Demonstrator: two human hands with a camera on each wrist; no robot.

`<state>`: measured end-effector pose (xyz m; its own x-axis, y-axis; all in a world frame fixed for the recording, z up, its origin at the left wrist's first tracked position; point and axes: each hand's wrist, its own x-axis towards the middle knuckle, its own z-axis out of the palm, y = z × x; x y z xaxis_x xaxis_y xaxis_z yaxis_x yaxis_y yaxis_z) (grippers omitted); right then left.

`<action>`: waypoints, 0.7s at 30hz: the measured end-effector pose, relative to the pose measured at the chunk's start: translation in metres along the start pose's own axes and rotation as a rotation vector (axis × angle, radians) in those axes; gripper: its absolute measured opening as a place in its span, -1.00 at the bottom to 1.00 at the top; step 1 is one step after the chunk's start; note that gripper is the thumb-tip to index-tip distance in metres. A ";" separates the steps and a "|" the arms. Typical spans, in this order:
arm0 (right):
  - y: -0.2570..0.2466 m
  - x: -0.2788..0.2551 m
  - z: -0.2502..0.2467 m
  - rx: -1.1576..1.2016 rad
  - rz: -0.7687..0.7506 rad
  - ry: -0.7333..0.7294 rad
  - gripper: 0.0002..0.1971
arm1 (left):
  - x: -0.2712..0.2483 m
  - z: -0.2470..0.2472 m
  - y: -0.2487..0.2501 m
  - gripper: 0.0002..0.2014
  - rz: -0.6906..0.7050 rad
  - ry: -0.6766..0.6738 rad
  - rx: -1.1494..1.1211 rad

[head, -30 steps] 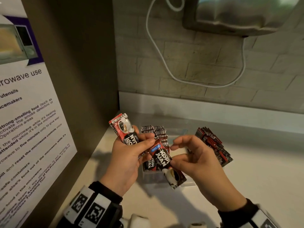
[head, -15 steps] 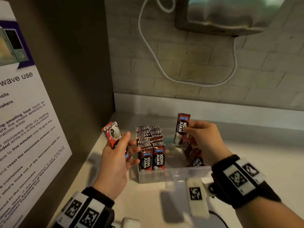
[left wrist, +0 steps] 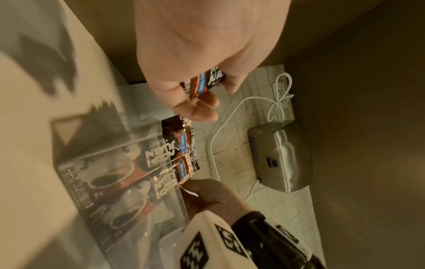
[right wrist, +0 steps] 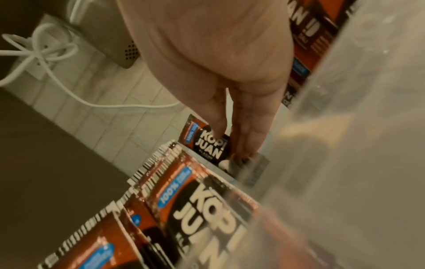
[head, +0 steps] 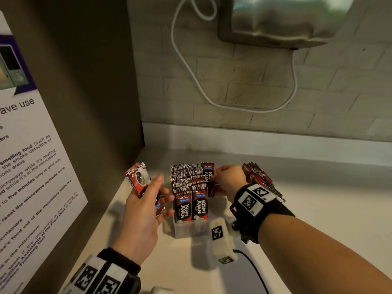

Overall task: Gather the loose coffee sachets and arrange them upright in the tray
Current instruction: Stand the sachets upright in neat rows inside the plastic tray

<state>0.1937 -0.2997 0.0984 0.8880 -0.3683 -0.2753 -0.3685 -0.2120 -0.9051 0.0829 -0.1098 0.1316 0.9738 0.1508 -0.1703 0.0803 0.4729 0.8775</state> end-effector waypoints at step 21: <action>0.010 0.007 0.022 -0.103 -0.035 0.149 -0.94 | 0.002 -0.002 -0.003 -0.94 -0.014 0.002 0.007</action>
<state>0.2017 -0.2848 0.0804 0.8528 -0.4878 -0.1865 -0.3715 -0.3158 -0.8731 0.0842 -0.1094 0.1282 0.9721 0.1460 -0.1836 0.0955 0.4687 0.8782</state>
